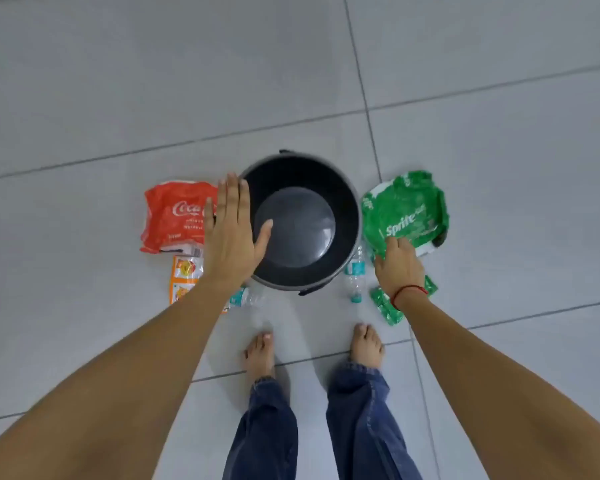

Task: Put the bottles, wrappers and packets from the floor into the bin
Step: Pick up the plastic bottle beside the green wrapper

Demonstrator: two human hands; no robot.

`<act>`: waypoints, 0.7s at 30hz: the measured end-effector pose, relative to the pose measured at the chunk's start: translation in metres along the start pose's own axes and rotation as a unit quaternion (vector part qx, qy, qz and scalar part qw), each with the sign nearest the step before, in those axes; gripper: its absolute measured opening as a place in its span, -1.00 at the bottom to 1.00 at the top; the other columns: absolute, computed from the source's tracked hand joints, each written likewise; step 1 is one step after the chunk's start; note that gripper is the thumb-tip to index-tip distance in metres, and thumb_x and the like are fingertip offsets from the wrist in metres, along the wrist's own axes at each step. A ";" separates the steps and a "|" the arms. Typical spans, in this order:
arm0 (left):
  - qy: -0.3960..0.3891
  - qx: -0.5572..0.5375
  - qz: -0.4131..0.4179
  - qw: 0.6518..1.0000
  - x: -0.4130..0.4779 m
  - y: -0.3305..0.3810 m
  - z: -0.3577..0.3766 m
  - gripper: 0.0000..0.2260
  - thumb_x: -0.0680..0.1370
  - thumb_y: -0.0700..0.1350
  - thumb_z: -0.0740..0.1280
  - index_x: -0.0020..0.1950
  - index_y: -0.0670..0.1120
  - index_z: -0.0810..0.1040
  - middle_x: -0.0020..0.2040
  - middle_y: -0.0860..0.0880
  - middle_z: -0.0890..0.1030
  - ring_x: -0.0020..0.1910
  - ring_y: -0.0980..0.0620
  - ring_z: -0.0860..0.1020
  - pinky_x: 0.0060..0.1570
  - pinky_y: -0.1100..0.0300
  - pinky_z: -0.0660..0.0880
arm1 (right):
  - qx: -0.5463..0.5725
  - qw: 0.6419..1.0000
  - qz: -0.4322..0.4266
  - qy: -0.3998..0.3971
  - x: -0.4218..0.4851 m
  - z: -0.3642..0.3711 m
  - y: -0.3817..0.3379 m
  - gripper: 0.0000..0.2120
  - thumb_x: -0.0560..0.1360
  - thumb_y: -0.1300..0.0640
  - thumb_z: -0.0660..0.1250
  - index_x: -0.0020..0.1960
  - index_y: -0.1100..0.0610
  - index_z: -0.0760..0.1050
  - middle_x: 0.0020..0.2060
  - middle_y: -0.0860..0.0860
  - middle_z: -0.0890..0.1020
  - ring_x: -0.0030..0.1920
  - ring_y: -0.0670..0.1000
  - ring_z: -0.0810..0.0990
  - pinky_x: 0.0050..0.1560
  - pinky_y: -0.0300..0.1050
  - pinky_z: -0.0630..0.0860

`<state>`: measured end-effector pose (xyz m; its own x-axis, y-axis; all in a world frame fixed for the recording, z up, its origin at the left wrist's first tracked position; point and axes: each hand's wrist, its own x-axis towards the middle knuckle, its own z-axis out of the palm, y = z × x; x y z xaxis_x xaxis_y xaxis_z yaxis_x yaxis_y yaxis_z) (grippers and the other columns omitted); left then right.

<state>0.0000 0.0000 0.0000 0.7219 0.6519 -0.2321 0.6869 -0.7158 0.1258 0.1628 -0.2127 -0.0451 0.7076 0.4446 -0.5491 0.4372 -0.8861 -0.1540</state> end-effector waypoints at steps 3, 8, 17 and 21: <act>0.004 -0.010 -0.023 1.000 0.016 -0.011 0.034 -0.31 0.56 0.21 -0.04 0.55 -0.21 -0.03 0.58 -0.20 -0.03 0.57 -0.15 -0.04 0.52 -0.10 -0.03 | 0.009 0.996 0.063 -0.070 0.012 0.054 0.009 -0.71 0.55 0.18 0.25 0.20 0.31 0.37 0.14 0.25 0.50 0.13 0.24 0.48 -0.01 0.07 0.48; 0.029 -0.049 -0.004 0.998 0.018 -0.020 0.069 -0.31 0.57 0.17 0.07 0.55 -0.21 0.00 0.58 -0.20 -0.04 0.57 -0.15 -0.07 0.52 -0.06 -0.04 | 0.082 0.981 0.146 -0.100 0.027 0.118 0.006 -0.55 0.50 0.08 0.36 0.24 0.31 0.34 0.16 0.25 0.52 0.13 0.25 0.53 0.02 0.09 0.50; 0.025 -0.012 -0.015 1.000 0.022 -0.020 0.074 -0.30 0.58 0.20 0.05 0.56 -0.20 -0.05 0.58 -0.19 -0.05 0.57 -0.14 -0.08 0.52 -0.04 -0.04 | 0.157 0.971 0.169 -0.061 0.004 0.134 0.009 -0.53 0.44 0.04 0.39 0.21 0.29 0.35 0.06 0.24 0.52 -0.09 0.15 0.48 -0.18 -0.07 0.36; 0.009 -0.012 -0.023 1.000 0.021 -0.018 0.068 -0.31 0.58 0.20 0.04 0.55 -0.20 -0.04 0.58 -0.20 -0.03 0.57 -0.15 -0.06 0.52 -0.08 0.00 | 0.232 0.953 0.155 0.117 -0.049 0.081 0.014 -0.52 0.42 0.06 0.43 0.21 0.28 0.37 0.01 0.22 0.53 -0.08 0.16 0.50 -0.16 -0.11 0.34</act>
<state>-0.0026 0.0095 -0.0728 0.6904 0.6889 -0.2208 0.7214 -0.6785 0.1386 0.0892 -0.2577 -0.0864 0.8908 0.1208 -0.4380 -0.0677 -0.9179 -0.3909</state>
